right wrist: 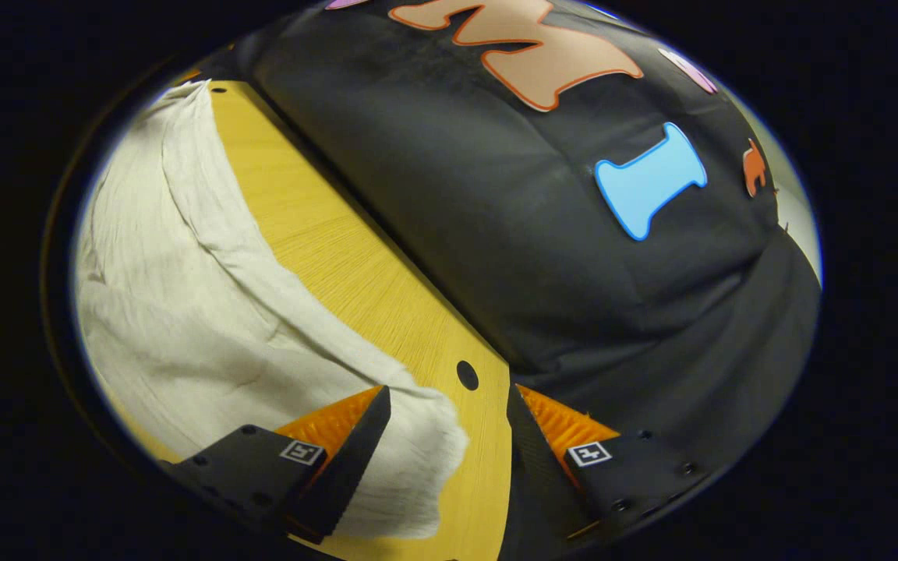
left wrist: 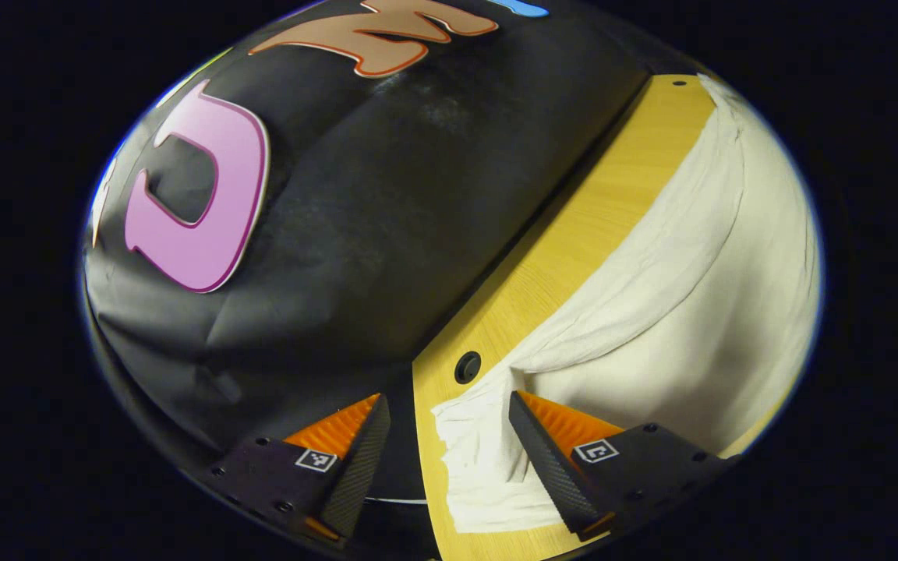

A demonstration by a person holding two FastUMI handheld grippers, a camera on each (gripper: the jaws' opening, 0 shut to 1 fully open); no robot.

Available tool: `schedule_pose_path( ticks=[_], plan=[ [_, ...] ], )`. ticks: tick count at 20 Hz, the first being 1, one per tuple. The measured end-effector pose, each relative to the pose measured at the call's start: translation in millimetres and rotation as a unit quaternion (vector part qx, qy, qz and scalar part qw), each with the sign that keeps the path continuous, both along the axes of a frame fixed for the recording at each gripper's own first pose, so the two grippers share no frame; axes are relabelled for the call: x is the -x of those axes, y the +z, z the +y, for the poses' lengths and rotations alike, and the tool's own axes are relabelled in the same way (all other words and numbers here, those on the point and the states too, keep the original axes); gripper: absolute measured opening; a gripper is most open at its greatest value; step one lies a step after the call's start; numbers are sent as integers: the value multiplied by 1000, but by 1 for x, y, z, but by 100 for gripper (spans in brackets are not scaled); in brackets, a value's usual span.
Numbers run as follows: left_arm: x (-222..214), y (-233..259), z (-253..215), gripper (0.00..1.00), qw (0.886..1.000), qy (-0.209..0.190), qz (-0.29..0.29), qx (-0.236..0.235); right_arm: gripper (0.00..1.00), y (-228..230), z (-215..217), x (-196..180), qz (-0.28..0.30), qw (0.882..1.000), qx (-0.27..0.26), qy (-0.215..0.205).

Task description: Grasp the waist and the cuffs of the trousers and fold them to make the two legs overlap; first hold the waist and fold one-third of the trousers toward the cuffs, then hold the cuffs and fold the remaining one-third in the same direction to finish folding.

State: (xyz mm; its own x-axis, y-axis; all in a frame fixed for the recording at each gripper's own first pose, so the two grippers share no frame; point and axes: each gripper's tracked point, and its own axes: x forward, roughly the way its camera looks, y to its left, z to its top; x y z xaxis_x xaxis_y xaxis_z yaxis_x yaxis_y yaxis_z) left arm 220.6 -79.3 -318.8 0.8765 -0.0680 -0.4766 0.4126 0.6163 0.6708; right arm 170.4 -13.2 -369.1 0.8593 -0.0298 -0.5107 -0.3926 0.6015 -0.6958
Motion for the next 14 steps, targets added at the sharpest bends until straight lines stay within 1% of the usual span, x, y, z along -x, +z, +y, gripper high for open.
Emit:
schedule_pose_path(
  ticks=[1,2,4,5,8,9,10,11,12,13,14],
  plan=[
    [2,9,2,94,1000,7,-7,15,96,7,0,3,-1,1000,-12,-9],
    [5,15,2,94,999,12,-9,34,98,10,1,9,0,1000,-25,-16],
    [17,29,2,94,997,26,-15,76,98,16,-2,25,4,998,-49,-38],
    [24,34,0,94,995,32,-16,98,100,17,-5,32,8,997,-61,-52],
    [38,52,-5,95,985,37,-19,169,100,18,-18,55,20,989,-101,-103],
    [39,57,-9,95,980,38,-18,195,98,18,-24,61,21,986,-114,-123],
    [42,63,-12,95,975,36,-20,218,100,17,-32,68,24,981,-127,-142],
    [45,72,-14,95,971,36,-22,237,98,15,-37,71,29,976,-141,-162],
    [48,78,-15,95,966,35,-24,255,100,14,-42,77,33,970,-159,-180],
    [48,84,-18,95,961,34,-24,273,98,13,-47,81,36,963,-177,-199],
    [48,88,-18,95,957,35,-23,287,98,11,-54,83,37,955,-197,-220]
  ],
)
